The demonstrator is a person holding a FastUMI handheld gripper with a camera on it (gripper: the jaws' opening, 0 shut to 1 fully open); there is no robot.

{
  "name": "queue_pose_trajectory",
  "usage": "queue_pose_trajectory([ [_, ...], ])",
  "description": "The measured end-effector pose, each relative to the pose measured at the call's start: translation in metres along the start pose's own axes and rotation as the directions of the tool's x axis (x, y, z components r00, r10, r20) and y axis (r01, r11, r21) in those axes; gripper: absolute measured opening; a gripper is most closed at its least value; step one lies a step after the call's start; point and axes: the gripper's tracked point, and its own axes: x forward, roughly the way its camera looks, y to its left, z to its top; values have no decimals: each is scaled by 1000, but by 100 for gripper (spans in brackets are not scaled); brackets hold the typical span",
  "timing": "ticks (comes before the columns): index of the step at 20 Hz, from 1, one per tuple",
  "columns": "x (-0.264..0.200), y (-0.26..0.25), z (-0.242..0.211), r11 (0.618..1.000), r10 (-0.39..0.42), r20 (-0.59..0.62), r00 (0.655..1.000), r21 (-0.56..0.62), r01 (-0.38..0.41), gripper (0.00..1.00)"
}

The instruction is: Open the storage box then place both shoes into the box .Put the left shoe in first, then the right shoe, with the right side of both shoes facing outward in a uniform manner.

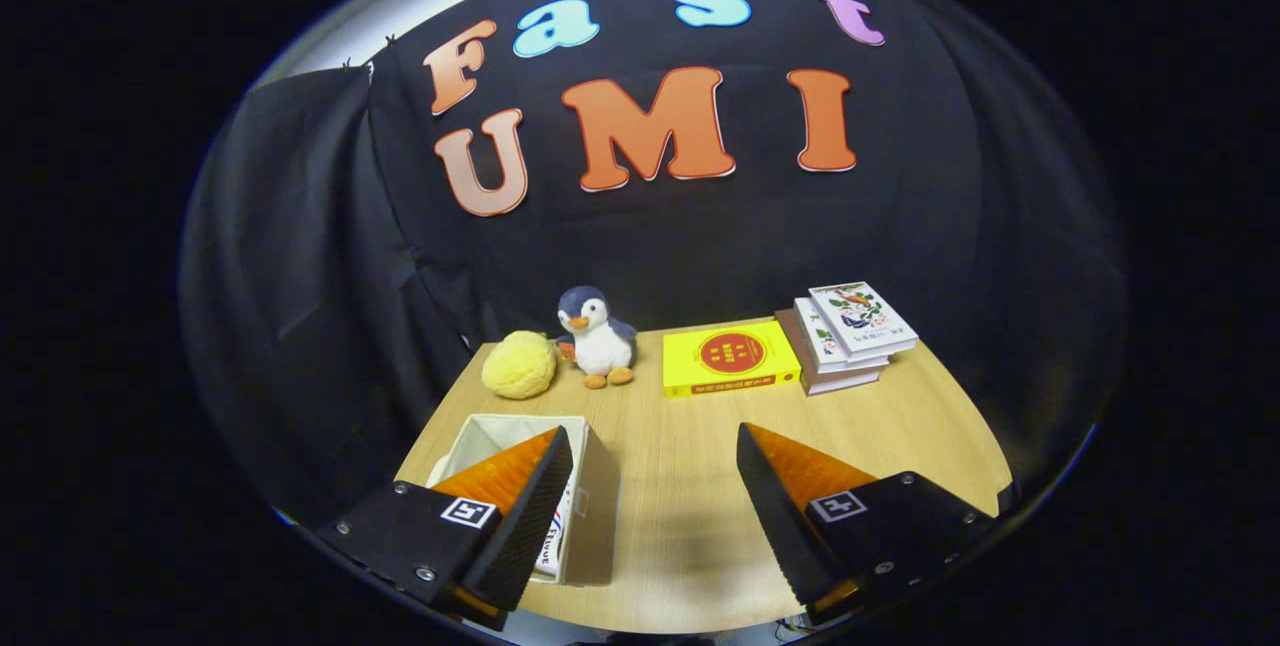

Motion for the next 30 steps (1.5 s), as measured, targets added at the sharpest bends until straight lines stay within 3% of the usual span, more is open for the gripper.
queue_pose_trajectory([
  [7, -36, -99, 36, 998, -63, 143, 988, -2, 64, 98],
  [14, -64, -171, 44, 992, -122, 199, 972, 44, 115, 98],
  [30, -82, -221, 33, 989, -129, 201, 971, 92, 113, 98],
])
